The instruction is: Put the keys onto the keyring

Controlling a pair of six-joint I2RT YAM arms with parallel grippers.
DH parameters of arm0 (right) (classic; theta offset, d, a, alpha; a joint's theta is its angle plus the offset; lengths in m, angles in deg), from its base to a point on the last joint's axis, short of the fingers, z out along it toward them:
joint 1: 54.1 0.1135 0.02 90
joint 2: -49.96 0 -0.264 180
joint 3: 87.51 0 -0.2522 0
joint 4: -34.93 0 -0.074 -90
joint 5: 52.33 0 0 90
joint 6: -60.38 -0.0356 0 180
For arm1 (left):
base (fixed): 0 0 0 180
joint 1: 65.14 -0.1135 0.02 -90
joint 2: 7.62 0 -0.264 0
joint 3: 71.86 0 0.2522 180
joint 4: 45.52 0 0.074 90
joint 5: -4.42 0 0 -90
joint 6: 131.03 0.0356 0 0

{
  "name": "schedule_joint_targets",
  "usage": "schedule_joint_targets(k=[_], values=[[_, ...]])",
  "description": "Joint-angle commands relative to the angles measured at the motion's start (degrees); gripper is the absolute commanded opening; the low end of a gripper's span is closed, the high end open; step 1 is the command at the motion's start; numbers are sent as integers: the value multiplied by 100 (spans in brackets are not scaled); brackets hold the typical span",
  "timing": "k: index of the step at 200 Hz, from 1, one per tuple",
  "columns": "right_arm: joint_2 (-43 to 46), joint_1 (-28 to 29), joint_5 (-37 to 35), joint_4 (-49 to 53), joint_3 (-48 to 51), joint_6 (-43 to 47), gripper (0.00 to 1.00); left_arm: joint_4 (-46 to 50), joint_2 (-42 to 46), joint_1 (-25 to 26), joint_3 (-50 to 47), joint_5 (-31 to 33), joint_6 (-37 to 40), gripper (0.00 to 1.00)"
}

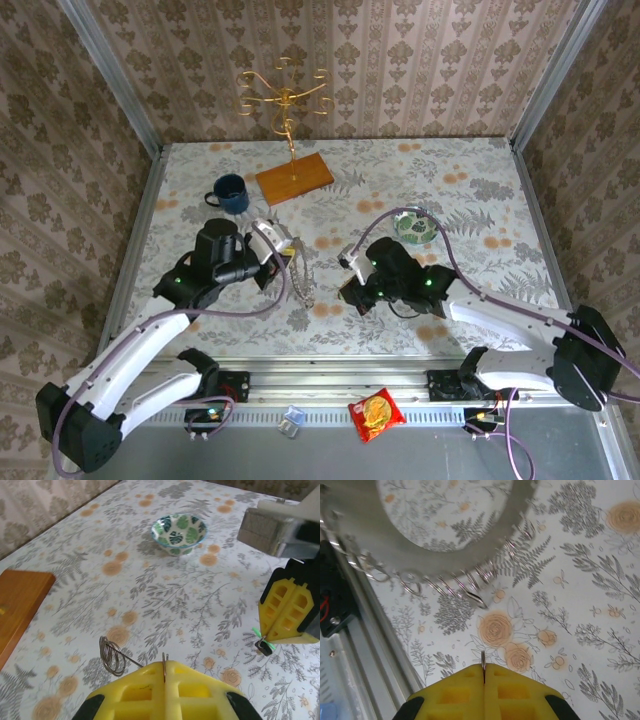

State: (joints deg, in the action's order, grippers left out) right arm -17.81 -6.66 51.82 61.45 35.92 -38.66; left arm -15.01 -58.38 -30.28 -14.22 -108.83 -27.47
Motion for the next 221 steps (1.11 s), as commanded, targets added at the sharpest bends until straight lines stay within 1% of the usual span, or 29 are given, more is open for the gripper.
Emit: schedule_joint_targets(k=[1, 19, 45, 114, 162, 221], values=[[286, -7, 273, -575, 251, 396, 0, -425, -45, 89, -12, -518, 493, 0], [433, -7, 237, -744, 375, 517, 0, -473, -99, 184, -69, -650, 638, 0], [518, -9, 211, -835, 379, 664, 0, -473, -187, 326, -129, -672, 845, 0], [432, -8, 469, -998, -41, 886, 0, -643, -224, 596, -227, -787, 1156, 0], [261, -11, 645, -1187, -318, 1024, 0, -667, -202, 771, -255, -605, 1504, 0], [28, -8, 712, -1262, -526, 1150, 0, -698, -152, 889, -294, -487, 1621, 0]])
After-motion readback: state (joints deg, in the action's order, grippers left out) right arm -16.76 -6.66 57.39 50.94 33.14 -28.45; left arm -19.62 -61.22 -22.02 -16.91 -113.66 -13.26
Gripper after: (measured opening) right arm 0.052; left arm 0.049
